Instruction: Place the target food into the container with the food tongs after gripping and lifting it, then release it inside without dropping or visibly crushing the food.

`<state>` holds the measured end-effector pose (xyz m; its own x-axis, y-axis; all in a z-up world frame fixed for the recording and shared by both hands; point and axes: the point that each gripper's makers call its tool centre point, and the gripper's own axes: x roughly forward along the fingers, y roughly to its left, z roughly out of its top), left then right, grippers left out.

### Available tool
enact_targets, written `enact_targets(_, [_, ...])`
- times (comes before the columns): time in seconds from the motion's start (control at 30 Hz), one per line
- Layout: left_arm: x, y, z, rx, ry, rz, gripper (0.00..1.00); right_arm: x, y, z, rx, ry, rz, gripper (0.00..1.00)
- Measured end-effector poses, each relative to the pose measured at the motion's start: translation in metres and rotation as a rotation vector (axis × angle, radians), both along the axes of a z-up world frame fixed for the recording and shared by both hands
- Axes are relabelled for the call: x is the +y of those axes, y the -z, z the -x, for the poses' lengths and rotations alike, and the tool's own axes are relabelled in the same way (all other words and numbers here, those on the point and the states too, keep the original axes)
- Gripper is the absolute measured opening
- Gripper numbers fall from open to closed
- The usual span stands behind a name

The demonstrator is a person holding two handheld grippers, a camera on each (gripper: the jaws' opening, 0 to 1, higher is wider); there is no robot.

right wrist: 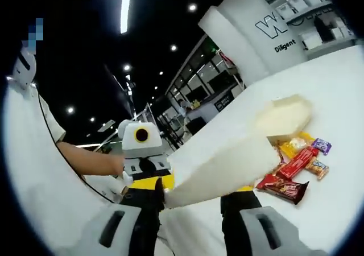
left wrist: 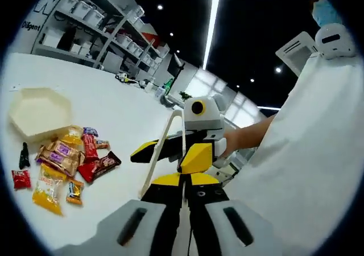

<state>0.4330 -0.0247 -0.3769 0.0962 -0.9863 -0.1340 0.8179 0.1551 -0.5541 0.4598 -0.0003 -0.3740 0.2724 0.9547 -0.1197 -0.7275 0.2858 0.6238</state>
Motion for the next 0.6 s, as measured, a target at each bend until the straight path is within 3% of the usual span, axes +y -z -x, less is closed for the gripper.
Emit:
enact_targets(0.1, [0.001, -0.004, 0.000, 0.025, -0.008, 0.032, 0.02, -0.001, -0.004, -0.001, 0.017, 0.012, -0.002, 0.27])
enact_targets(0.27, [0.000, 0.001, 0.001, 0.017, 0.007, 0.005, 0.02, -0.001, 0.001, 0.002, 0.060, 0.014, 0.033, 0.23])
enact_targets(0.4, [0.001, 0.004, -0.004, -0.032, -0.010, -0.022, 0.05, -0.001, 0.002, 0.001, 0.018, 0.028, 0.072, 0.21])
enact_targets(0.6, [0.003, 0.010, -0.005, -0.013, -0.016, -0.040, 0.05, -0.007, 0.007, -0.003, 0.043, 0.048, 0.092, 0.21])
